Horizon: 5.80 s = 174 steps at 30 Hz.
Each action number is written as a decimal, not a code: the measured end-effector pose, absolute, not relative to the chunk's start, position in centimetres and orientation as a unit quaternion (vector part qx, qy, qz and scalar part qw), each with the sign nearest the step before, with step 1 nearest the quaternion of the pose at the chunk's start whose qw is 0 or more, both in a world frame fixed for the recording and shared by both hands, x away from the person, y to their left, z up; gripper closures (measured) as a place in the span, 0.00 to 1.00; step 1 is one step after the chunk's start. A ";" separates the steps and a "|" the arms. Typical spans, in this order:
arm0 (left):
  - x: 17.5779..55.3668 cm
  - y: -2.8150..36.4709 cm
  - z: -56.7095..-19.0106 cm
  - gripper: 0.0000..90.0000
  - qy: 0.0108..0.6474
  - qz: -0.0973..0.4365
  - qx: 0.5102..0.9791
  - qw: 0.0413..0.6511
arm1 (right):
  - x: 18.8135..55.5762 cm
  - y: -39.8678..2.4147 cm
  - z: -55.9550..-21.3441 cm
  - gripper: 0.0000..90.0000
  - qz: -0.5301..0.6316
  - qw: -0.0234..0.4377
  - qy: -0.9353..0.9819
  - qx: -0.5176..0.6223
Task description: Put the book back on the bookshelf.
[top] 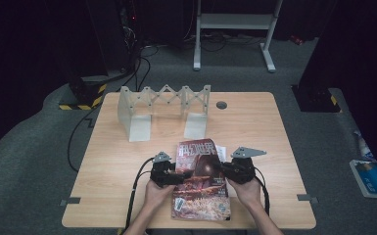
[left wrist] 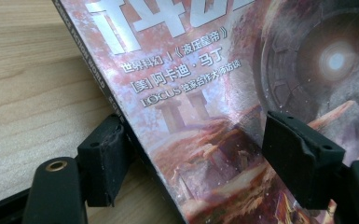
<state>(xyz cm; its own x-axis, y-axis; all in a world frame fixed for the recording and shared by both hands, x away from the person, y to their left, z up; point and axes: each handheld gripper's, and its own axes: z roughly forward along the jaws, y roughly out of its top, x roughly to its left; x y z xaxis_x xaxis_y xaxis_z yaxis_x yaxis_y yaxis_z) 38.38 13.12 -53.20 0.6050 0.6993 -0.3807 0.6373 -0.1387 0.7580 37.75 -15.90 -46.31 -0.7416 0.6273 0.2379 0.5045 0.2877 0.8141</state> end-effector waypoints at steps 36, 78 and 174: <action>38.2 13.6 -53.2 0.69 0.473 0.028 0.743 0.472 | 39.1 -16.3 -49.4 0.86 0.397 0.107 0.811 0.415; 38.2 13.5 -53.3 0.63 0.460 0.030 0.749 0.476 | 40.2 -17.5 -51.5 0.99 0.332 0.150 0.813 0.455; 38.2 14.2 -52.1 0.87 0.504 -0.020 0.710 0.492 | 39.9 -16.4 -52.1 0.72 0.407 0.108 0.805 0.418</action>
